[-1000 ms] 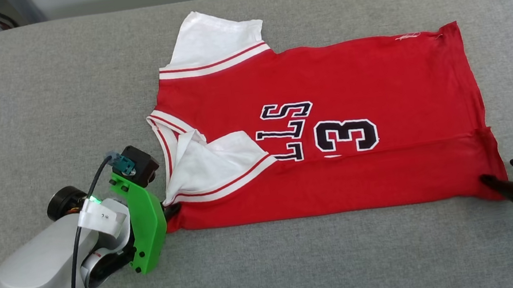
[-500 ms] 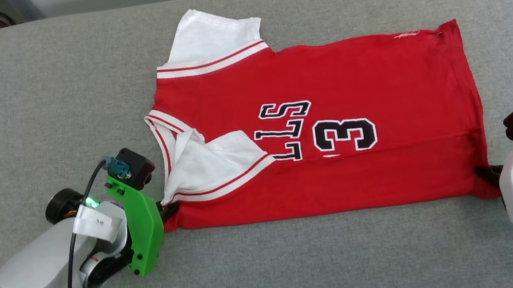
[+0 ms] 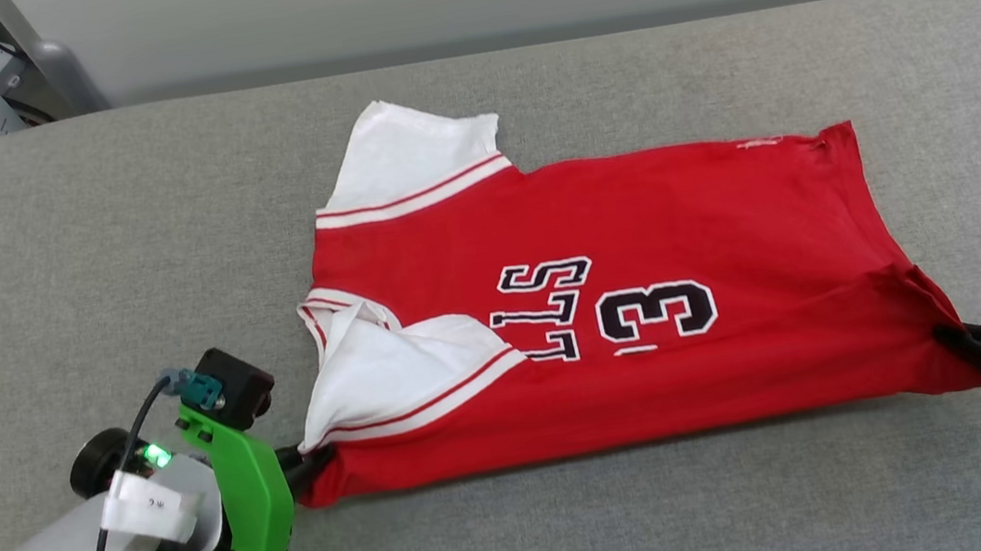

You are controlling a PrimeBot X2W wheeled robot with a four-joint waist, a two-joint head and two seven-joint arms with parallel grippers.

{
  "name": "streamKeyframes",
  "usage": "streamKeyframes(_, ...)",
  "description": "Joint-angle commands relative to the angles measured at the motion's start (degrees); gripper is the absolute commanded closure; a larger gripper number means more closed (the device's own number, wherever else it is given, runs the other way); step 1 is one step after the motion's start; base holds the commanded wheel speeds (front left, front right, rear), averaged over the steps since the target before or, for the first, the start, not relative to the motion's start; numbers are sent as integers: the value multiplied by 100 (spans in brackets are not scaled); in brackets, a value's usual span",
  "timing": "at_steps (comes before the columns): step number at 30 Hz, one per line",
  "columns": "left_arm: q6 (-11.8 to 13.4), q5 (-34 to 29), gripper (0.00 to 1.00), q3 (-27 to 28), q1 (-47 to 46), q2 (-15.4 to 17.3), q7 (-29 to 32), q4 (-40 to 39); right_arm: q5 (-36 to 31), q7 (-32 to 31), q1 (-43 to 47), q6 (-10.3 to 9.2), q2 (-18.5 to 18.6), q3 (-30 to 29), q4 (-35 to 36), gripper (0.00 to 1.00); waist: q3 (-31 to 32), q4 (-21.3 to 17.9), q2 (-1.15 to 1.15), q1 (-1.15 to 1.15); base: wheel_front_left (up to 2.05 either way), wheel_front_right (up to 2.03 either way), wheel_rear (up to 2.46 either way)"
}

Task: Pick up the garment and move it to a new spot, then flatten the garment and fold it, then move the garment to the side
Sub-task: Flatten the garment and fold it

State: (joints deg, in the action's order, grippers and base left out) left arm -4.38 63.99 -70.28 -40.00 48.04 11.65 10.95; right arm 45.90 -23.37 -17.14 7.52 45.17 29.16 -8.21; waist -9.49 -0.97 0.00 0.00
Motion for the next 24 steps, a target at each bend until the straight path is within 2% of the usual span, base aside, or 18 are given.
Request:
streamKeyframes(1, 102, 68, 100, 19, 125, 136, -20, -147, 50, 4, 160, -3, 74, -100, 100, 100, 78, 0, 0, 0, 0, 0, 0)
streamKeyframes(6, 372, 161, 100, 14, 387, 368, -21, -687, 75, -139, 670, -3, 155, -495, 415, 100, 93, 3, 0, 0, 0, 0, 0)
streamKeyframes(10, 515, 195, 100, -28, 578, 422, -6, -815, 64, -277, 1054, -3, 127, -824, 519, 100, 36, -2, 0, 0, 0, 0, 0)
streamKeyframes(16, 505, 452, 100, -36, 791, 170, -39, -452, 9, -409, 1290, -3, -225, -1052, 329, 100, -123, -8, 0, 0, 0, 0, 0)
streamKeyframes(23, 342, 483, 100, -63, 862, -249, -178, 324, -286, -282, 1269, -3, -675, -910, -479, 100, -190, 25, 0, 0, 0, 0, 0)
streamKeyframes(24, 330, 451, 62, -66, 862, -283, -225, 403, -296, -223, 1273, -3, -723, -896, -547, 86, -169, 35, 0, 0, 0, 0, 0)
